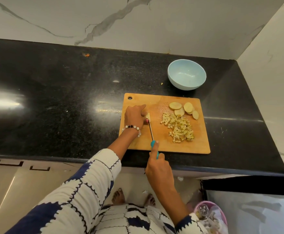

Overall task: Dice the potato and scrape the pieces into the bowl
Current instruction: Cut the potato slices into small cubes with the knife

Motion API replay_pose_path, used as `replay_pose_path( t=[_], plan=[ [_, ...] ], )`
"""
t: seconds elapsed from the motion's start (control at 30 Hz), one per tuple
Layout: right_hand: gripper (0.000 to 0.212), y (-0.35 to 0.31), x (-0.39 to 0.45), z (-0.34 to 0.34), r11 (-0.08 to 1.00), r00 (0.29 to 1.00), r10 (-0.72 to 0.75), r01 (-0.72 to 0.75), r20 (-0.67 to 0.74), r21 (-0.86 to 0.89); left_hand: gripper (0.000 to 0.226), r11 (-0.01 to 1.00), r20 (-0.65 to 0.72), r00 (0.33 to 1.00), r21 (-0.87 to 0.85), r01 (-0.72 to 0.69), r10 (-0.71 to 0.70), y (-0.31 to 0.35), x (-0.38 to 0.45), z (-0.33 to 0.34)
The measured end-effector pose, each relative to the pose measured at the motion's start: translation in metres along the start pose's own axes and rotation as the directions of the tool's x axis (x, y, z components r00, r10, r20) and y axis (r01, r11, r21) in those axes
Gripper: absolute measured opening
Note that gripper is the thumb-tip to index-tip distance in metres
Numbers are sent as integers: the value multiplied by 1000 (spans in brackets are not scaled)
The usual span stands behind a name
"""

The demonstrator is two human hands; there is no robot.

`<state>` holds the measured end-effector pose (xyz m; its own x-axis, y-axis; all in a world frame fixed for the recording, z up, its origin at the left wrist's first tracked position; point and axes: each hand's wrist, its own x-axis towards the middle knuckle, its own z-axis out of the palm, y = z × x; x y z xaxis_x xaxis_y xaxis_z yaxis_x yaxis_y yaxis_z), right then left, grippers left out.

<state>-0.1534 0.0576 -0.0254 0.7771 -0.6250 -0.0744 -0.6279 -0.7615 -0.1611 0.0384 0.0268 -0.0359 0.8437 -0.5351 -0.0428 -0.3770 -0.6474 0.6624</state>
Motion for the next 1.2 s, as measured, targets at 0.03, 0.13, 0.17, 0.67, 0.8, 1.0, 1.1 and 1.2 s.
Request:
replay_pose_path(
  t=[0.03,0.13,0.17,0.67,0.8,1.0,1.1,1.2],
  plan=[
    [80,1,-4,3,1000,1000,-3,3,-23,13,54,1000,11,1000,6,-3,3,1,0,0],
    [71,-3,2,-10,995,998,24,-31,66,99,53,1000,23,1000,20,-5,4,3,-1,-2],
    [66,-3,6,-13,991,996,15,-27,87,131,50,1000,18,1000,21,-5,5,3,-1,-1],
    [55,-4,37,-10,961,998,66,-67,13,268,66,973,56,998,-227,43,-31,-9,-11,-15],
    [56,3,28,-6,947,990,141,-135,0,291,67,944,35,999,-326,44,-34,-12,-16,-14],
    [54,-4,31,-8,956,998,46,-29,-52,291,65,953,1,1000,-303,-9,10,-12,-18,-12],
    [54,-8,33,-7,957,998,34,-16,-54,290,64,966,-7,1000,-257,-29,28,-13,-18,-11],
    [54,-7,32,-8,952,999,30,-15,-44,305,61,969,-10,999,-246,-32,30,-13,-17,-11]
  ],
)
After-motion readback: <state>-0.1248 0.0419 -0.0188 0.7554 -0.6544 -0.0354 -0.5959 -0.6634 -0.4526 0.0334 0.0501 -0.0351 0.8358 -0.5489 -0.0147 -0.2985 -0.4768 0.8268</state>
